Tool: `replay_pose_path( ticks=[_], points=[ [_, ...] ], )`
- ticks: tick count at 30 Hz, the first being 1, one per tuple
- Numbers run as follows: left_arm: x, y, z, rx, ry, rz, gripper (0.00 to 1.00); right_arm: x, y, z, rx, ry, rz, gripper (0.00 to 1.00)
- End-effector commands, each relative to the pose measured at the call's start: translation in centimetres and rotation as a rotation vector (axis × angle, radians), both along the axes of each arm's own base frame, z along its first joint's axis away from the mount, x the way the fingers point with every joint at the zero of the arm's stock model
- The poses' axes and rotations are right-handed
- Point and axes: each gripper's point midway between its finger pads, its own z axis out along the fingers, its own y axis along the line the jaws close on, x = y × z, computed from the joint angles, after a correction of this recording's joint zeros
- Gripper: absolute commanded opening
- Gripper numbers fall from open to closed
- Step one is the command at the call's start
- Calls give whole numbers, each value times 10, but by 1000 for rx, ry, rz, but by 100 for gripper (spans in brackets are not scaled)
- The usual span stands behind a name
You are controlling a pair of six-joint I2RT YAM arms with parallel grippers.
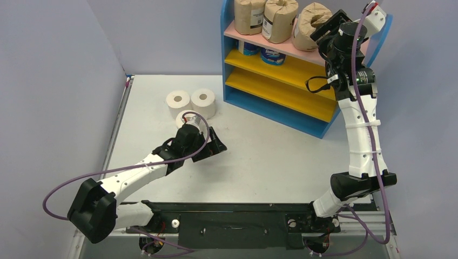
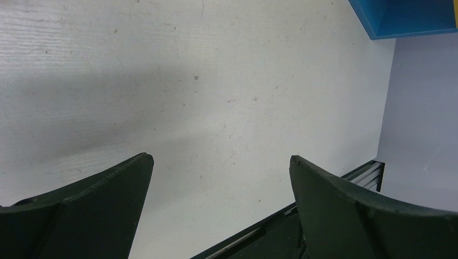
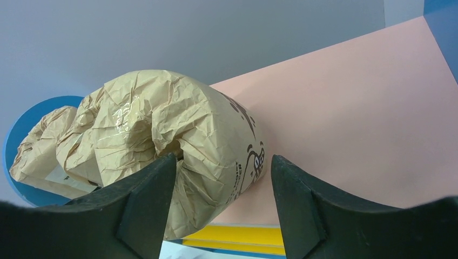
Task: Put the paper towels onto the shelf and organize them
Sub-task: Place the paper towel on the shelf.
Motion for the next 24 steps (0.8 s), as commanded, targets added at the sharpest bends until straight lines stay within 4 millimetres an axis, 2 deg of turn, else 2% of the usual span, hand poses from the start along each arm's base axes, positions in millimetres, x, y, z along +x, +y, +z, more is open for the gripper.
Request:
replay_pose_path(
  ticks=[1, 10, 15, 20, 24],
  points=[
    [3, -10, 6, -42, -21, -18, 98, -1, 1, 18, 10, -54, 13, 61],
    [3, -10, 6, -44, -22, -20, 98, 0, 1, 16, 15, -49, 11, 62],
    [2, -10, 5, -45, -21, -23, 98, 1, 1, 11, 21, -42, 10, 68],
    [2, -10, 7, -45, -29, -26, 98, -1, 2, 16, 32, -66, 20, 75],
    [2, -10, 8, -43, -33, -29, 98, -4, 3, 21, 34, -83, 25, 78]
  ],
)
